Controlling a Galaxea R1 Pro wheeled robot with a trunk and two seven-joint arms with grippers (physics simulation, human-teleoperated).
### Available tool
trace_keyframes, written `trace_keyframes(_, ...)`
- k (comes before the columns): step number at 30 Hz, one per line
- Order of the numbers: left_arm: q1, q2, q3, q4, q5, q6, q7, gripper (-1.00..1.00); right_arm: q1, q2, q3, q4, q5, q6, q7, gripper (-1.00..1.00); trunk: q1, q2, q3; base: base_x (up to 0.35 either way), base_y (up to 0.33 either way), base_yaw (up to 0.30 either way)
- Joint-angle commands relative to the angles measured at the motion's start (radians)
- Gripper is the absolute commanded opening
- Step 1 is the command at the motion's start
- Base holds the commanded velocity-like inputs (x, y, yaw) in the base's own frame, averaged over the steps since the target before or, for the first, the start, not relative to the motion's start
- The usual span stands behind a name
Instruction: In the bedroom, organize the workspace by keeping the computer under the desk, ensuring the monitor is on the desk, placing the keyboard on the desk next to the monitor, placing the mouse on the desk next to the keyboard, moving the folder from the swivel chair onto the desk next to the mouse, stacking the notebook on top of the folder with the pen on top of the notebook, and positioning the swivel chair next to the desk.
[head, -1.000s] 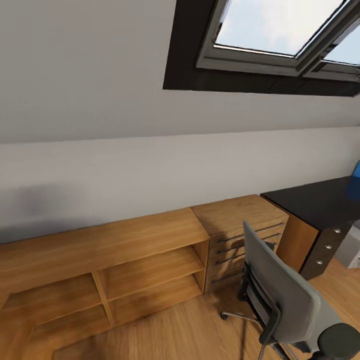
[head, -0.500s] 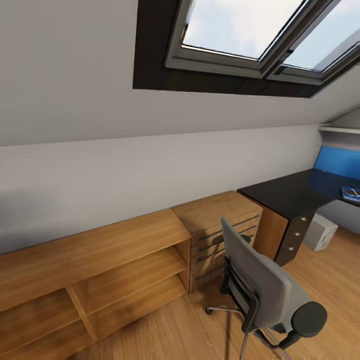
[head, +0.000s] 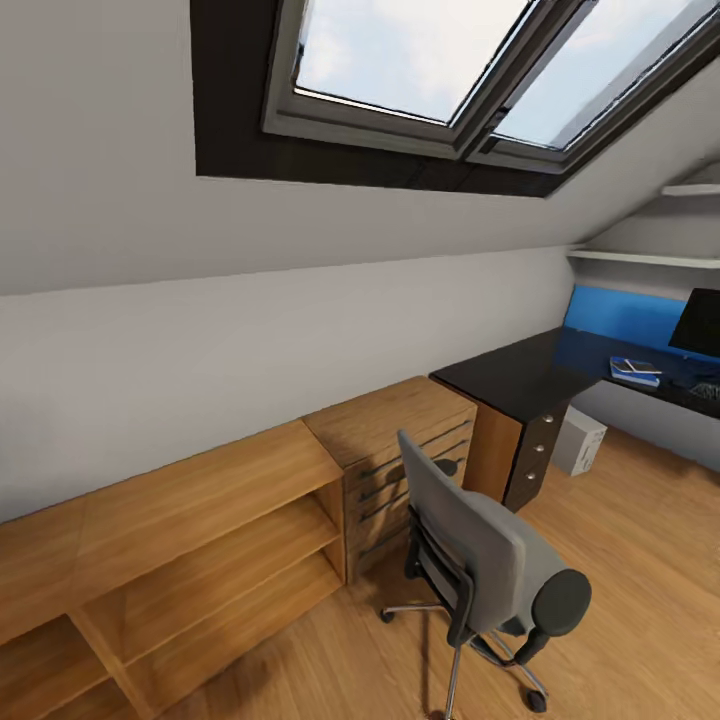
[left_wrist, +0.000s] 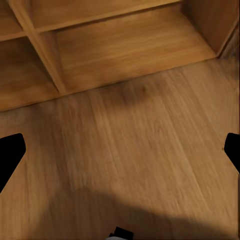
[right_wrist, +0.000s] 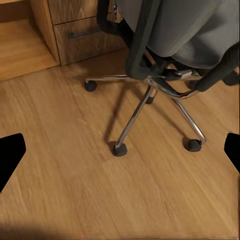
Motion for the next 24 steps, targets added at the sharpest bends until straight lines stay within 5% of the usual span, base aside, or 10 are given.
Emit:
trace_keyframes(1,-0.001,0.0,-0.008,-0.001,0.0,-0.002,0.01,1.0,-0.001,0.001,0.009,0.002,0.0,-0.002,-0.007,1.0,0.0,-0.002,-0.002,0.0,0.0,-0.297)
trace_keyframes(12,-0.001,0.0,-0.008,-0.001,0.0,-0.002,0.011,1.0,-0.001,0.001,0.009,0.002,0.0,-0.002,-0.007,1.0,0.0,-0.002,-0.002,0.011,0.021,-0.297)
trace_keyframes(24,-0.001,0.0,-0.008,-0.001,0.0,-0.003,0.012,1.0,-0.001,0.001,0.009,0.002,-0.001,-0.002,-0.008,1.0,0.0,-0.002,-0.002,0.211,0.166,-0.297)
